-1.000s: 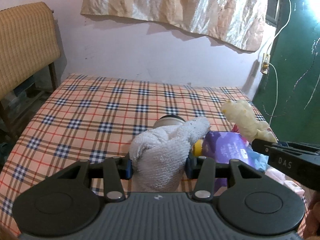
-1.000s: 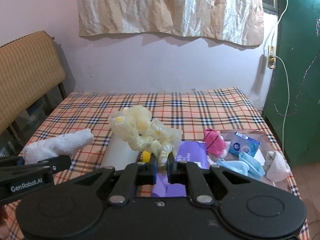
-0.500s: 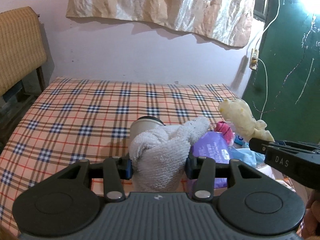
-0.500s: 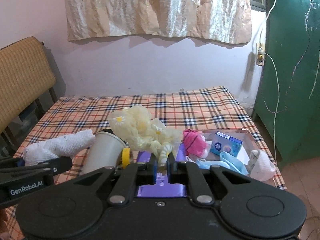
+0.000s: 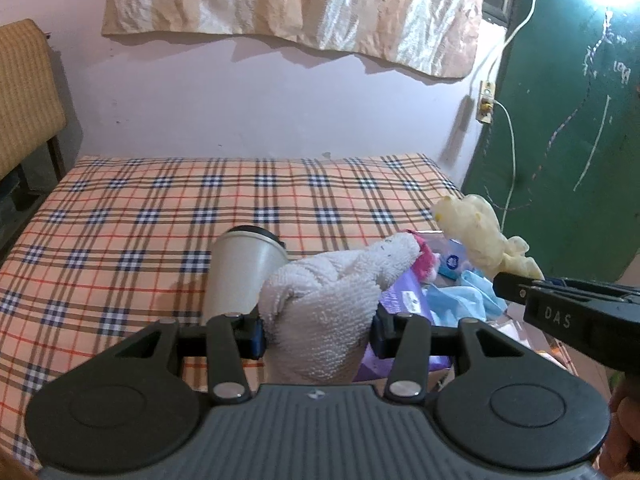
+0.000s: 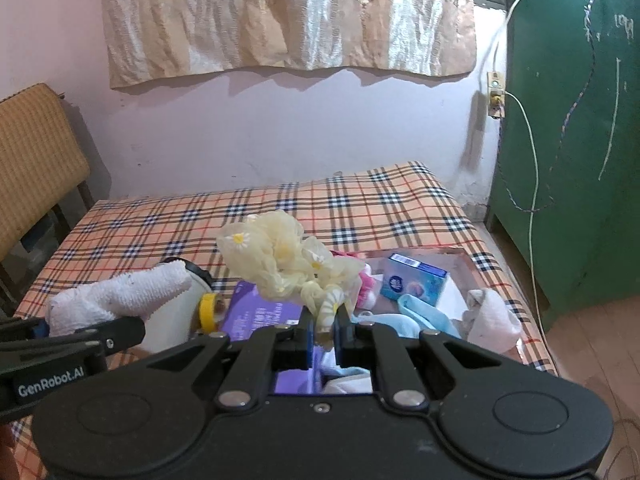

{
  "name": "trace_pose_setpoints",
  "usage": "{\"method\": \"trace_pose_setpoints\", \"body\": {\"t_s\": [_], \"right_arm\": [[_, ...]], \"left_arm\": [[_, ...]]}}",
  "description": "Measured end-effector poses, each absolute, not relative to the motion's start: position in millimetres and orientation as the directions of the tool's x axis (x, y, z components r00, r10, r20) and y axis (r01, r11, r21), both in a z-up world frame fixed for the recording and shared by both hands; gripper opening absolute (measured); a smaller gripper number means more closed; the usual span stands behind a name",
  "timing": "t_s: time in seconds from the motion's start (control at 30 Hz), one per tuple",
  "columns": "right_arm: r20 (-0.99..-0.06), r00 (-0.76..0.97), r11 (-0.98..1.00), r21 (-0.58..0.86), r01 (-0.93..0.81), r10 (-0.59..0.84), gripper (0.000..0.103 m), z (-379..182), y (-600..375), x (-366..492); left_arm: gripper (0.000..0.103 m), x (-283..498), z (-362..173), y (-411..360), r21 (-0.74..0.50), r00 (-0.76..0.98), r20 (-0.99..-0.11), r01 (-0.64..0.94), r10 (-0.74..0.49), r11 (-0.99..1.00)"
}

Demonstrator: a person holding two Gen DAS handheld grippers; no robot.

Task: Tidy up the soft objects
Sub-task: 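Carry the white towel and yellow bag in both grippers to the white box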

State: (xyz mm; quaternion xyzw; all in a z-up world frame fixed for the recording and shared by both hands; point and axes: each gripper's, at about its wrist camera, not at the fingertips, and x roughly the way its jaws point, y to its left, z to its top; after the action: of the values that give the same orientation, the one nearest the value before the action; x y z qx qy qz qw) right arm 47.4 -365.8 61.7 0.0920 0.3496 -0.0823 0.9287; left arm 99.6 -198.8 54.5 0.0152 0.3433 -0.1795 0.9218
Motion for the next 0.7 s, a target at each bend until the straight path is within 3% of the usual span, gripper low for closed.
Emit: {"method": "trace_pose_setpoints", "body": {"t_s": [0.7], "right_arm": [[-0.694, 0.701, 0.94, 0.107, 0.324, -0.162, 0.011, 40, -431, 32]], "left_arm": [[0.048, 96, 36, -264, -0.112, 0.633, -0.655, 0.457, -0.411, 0.882]]}}
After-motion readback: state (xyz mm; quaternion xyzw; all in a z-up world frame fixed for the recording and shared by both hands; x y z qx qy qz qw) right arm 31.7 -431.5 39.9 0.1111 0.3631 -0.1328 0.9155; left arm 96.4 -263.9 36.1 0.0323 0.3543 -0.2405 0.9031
